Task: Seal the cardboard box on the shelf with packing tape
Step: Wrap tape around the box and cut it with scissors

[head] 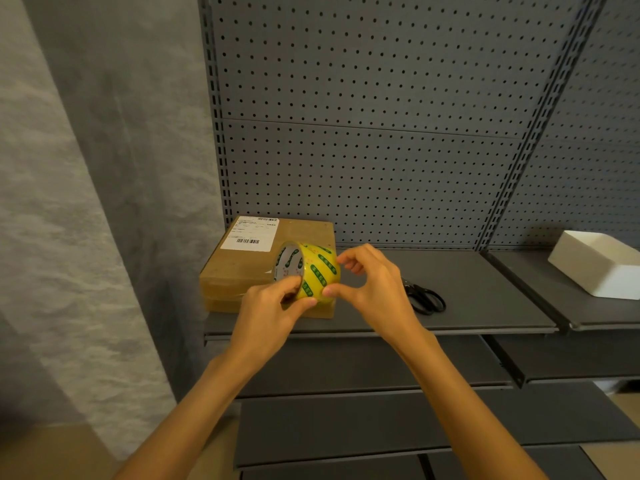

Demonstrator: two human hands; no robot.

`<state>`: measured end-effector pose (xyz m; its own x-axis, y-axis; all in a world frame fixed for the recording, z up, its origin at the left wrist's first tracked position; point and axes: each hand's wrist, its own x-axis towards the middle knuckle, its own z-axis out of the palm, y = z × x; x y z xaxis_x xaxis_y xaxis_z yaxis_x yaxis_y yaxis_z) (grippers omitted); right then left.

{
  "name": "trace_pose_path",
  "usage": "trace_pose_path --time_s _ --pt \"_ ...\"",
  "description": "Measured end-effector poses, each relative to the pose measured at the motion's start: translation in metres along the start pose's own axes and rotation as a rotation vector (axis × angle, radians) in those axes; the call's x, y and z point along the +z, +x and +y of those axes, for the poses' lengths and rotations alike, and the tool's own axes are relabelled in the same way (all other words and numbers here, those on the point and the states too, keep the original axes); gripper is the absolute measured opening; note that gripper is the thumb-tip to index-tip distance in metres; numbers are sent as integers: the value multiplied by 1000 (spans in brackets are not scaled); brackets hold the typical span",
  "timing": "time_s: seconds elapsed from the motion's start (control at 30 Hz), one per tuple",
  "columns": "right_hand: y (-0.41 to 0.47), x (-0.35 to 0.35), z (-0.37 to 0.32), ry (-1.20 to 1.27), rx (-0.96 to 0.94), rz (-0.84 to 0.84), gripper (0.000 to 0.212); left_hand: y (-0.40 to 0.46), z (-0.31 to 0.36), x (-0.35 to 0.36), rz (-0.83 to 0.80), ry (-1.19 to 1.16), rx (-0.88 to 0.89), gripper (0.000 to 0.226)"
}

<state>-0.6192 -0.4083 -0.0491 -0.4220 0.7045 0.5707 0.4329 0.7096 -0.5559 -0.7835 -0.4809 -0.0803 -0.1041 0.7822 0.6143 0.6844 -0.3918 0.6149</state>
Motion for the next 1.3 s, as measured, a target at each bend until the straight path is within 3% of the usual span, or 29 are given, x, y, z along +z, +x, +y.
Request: trace_pose_path --time_s 1.07,1.3 --pt "5 -7 0 112 -50 -70 34 -6 4 5 62 19 35 14" --pt "3 0 4 101 -98 -69 19 0 7 1 74 26 38 13"
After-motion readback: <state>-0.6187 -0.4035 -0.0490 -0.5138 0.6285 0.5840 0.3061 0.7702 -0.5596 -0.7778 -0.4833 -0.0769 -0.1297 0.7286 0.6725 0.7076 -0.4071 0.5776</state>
